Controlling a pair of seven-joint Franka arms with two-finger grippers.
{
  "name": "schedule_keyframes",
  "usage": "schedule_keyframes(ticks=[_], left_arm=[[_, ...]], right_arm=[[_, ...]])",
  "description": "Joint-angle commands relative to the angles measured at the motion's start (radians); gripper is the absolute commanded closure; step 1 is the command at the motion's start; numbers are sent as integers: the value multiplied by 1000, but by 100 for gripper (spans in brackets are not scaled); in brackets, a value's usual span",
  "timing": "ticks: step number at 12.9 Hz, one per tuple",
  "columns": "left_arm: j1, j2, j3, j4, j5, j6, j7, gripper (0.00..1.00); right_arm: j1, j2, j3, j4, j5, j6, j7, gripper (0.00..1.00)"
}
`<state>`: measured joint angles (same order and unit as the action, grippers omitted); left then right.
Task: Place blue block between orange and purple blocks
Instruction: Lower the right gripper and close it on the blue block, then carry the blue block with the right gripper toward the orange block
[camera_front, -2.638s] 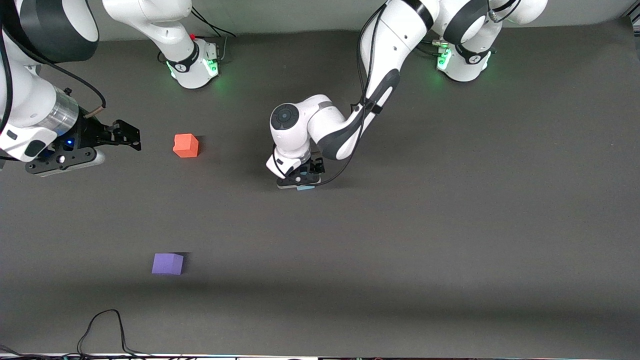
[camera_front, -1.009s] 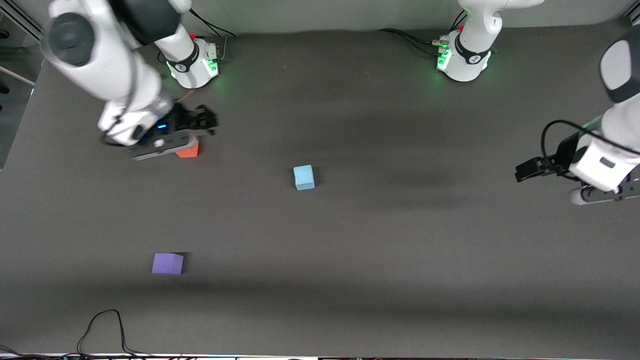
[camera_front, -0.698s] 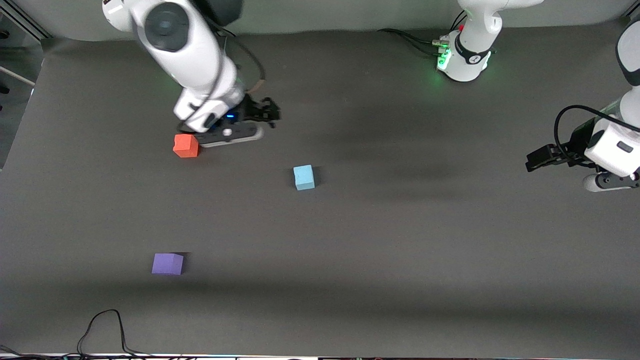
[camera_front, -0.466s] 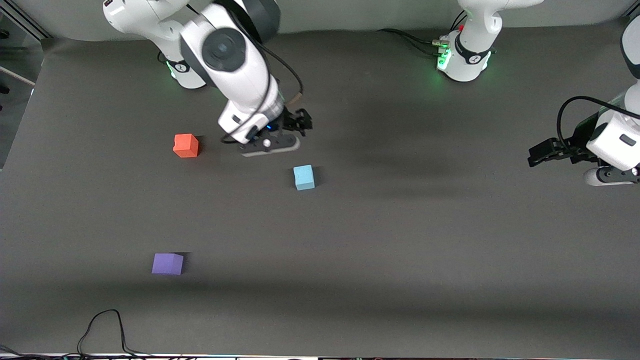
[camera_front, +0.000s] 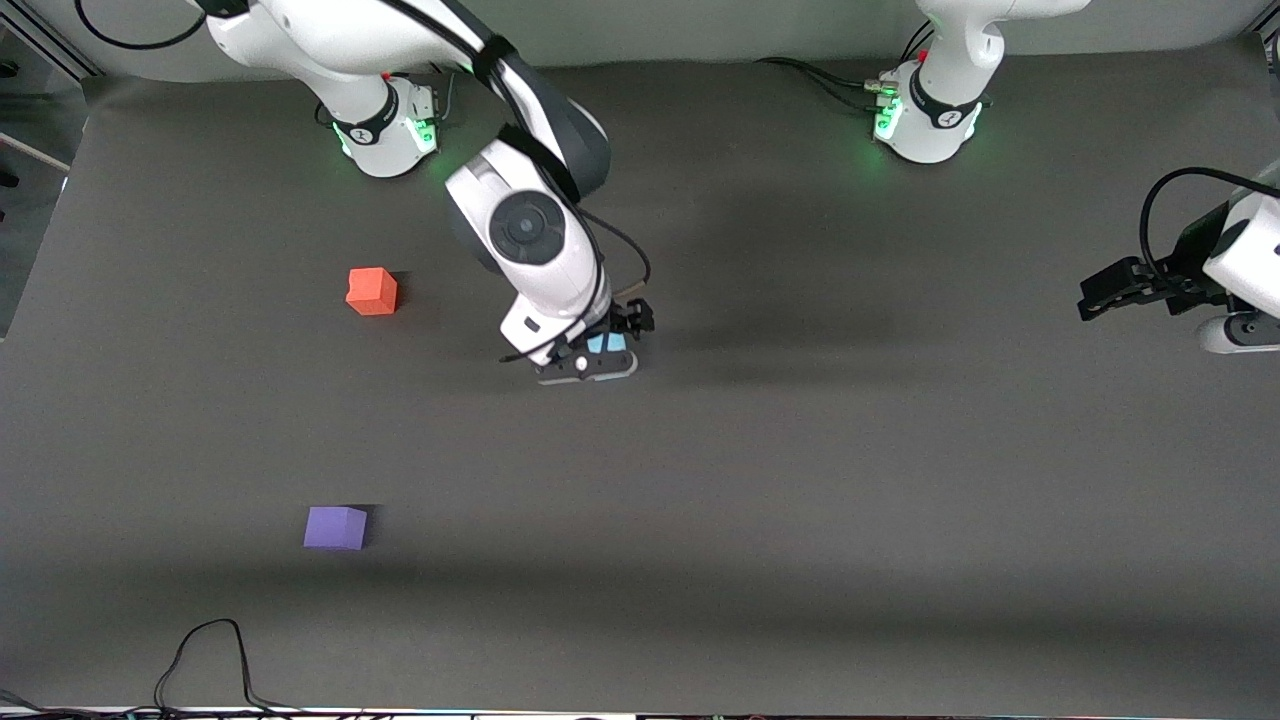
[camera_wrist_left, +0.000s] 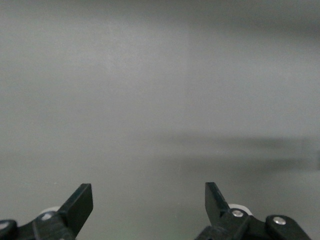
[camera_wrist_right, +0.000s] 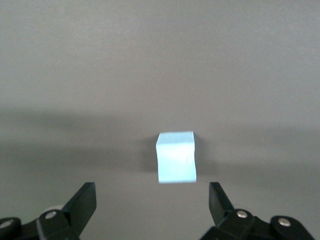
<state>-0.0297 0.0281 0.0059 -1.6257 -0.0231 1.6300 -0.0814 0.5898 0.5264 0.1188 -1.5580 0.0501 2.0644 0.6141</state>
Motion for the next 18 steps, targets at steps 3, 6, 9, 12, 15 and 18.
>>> schedule_keyframes(ticks=[3, 6, 9, 12, 15, 18], left_arm=[[-22, -4, 19, 26, 15, -58, 14, 0], [-27, -2, 17, 17, 15, -53, 12, 0], [-27, 3, 16, 12, 15, -47, 12, 0], [-15, 3, 11, 9, 15, -45, 12, 0], [-16, 3, 8, 9, 15, -45, 17, 0], [-18, 1, 9, 9, 15, -45, 17, 0]], right_arm=[[22, 27, -16, -218, -70, 296, 16, 0], [63, 29, -24, -287, -72, 356, 67, 0], [88, 30, -27, -329, -72, 391, 81, 0], [88, 41, -28, -363, -72, 468, 79, 0], [90, 70, -41, -359, -73, 508, 79, 1], [88, 80, -44, -355, -73, 511, 79, 57]])
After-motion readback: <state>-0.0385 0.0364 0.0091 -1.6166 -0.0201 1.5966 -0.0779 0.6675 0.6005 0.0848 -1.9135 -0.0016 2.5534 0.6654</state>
